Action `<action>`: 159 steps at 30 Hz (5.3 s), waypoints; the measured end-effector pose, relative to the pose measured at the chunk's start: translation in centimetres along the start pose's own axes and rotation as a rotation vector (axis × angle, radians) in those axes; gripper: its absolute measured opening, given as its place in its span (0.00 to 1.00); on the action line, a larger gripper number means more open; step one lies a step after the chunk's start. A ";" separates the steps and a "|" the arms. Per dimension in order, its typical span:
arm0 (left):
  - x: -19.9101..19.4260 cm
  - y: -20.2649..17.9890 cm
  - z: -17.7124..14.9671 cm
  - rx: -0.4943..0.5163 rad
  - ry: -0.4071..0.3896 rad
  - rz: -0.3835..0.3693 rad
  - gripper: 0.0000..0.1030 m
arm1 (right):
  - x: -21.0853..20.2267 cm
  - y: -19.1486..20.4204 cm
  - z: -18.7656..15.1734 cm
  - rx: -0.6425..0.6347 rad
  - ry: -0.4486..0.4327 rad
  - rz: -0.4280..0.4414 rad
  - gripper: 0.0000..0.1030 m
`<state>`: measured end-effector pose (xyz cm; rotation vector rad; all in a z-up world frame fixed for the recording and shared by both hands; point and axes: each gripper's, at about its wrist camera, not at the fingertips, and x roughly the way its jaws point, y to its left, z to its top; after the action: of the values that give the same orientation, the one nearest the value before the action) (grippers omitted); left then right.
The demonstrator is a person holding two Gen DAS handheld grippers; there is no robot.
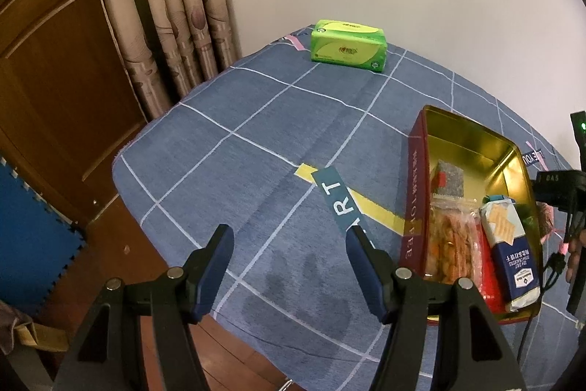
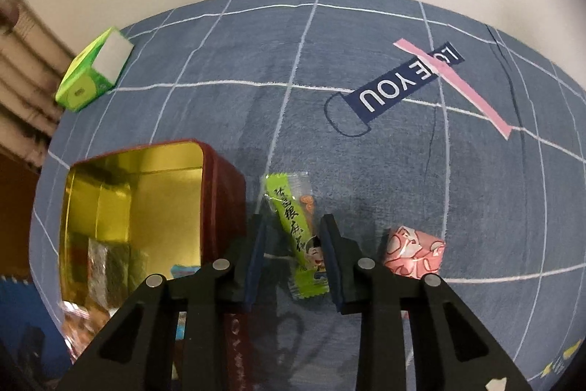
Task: Organize snacks
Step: 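Grasp the green-wrapped candy with the right gripper and lift it, then grasp the pink patterned snack with the left gripper while the right holds the candy, then carry the pink snack into the gold tin and open the left gripper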
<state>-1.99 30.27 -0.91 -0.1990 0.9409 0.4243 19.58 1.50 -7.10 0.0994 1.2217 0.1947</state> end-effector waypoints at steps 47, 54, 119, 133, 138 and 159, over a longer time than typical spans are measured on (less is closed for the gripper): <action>-7.0 -21.0 -1.3 0.337 -0.118 -0.208 0.63 | -8.0 -17.7 -10.2 -0.183 -0.261 -0.176 0.15; -5.8 -28.2 -2.3 0.442 -0.100 -0.305 0.63 | -7.4 -19.4 -10.6 -0.180 -0.265 -0.185 0.15; 2.2 -36.1 -3.9 0.493 0.111 -0.321 0.29 | -6.5 -22.9 -8.7 -0.132 -0.336 -0.184 0.17; -4.0 -32.2 -1.3 0.428 0.037 -0.360 0.29 | -6.4 -22.7 -8.6 -0.142 -0.337 -0.200 0.17; -4.8 -29.0 0.5 0.379 0.028 -0.332 0.29 | -6.4 -22.7 -8.6 -0.142 -0.337 -0.201 0.17; 2.8 -18.6 5.2 0.296 0.084 -0.093 0.29 | -6.2 -22.6 -8.6 -0.146 -0.338 -0.206 0.18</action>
<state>11.40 16.08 -0.53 0.0097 1.0603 0.1887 11.61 -22.15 -8.44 -0.1174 0.8707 0.0818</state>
